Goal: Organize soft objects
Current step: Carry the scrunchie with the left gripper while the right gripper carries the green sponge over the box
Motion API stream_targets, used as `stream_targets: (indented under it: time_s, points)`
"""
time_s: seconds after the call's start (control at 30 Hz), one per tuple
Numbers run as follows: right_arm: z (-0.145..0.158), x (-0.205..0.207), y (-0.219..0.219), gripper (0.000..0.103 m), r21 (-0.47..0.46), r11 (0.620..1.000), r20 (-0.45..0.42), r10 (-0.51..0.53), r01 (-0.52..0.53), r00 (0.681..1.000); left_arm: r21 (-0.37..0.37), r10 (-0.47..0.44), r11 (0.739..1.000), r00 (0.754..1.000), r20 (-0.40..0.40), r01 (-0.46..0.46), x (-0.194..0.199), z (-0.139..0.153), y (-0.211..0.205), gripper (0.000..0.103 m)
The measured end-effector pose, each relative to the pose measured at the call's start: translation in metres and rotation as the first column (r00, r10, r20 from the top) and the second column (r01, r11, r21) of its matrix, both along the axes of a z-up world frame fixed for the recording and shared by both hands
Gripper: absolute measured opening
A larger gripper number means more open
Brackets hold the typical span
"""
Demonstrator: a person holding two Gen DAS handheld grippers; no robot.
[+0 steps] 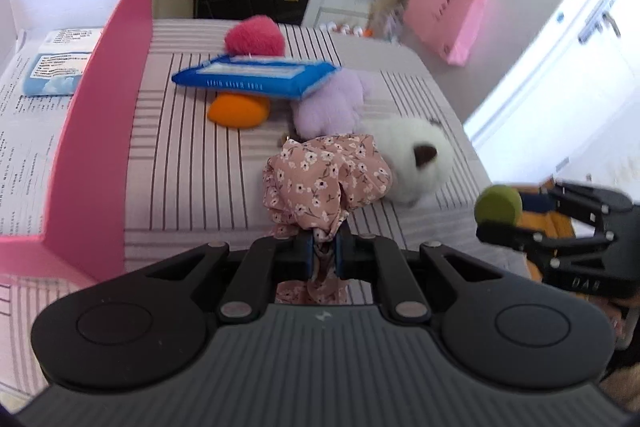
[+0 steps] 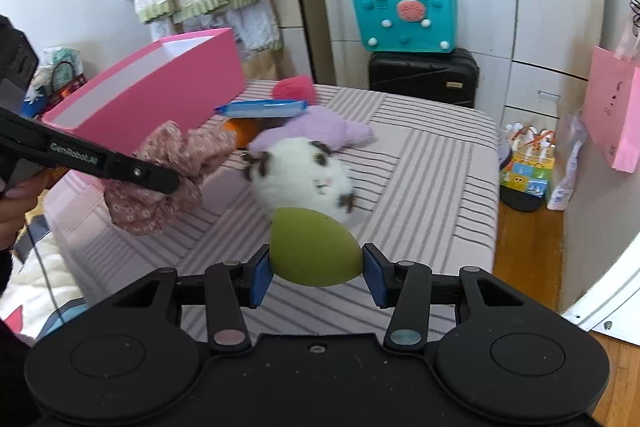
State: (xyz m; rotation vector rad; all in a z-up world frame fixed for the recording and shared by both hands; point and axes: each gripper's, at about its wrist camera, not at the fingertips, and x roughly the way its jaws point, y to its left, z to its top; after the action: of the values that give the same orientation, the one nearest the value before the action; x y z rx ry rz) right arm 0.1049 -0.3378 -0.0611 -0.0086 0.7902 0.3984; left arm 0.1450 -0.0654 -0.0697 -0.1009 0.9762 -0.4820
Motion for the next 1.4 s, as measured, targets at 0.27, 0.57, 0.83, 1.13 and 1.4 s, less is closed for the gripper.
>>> stream_targets:
  time_s: [0.27,0.57,0.83,1.13,1.4]
  points:
    - [0.022,-0.017,0.025,0.053,0.013,0.997,-0.034,0.075,-0.075,0.997,0.045,-0.088,0.995,0.996,-0.017,0.088,-0.020,0.022,0.013,0.009]
    - [0.045,-0.031,0.052,0.053,0.064,0.988,-0.081,0.148,-0.143,0.986,0.065,-0.137,0.988,0.990,-0.034,0.139,-0.045,0.049,0.034,0.009]
    - [0.064,-0.037,0.080,0.053,0.077,0.971,-0.081,0.232,-0.226,0.969,0.088,-0.138,0.986,0.990,-0.021,0.140,-0.063,0.068,0.055,0.009]
    - [0.083,-0.038,0.111,0.053,0.065,0.947,-0.068,0.320,-0.316,0.945,0.104,-0.123,0.987,0.992,-0.001,0.122,-0.077,0.087,0.081,0.009]
    - [0.106,-0.019,0.140,0.053,0.031,0.926,-0.002,0.375,-0.375,0.927,0.088,-0.053,0.995,0.991,0.119,0.043,-0.064,0.106,0.114,0.009]
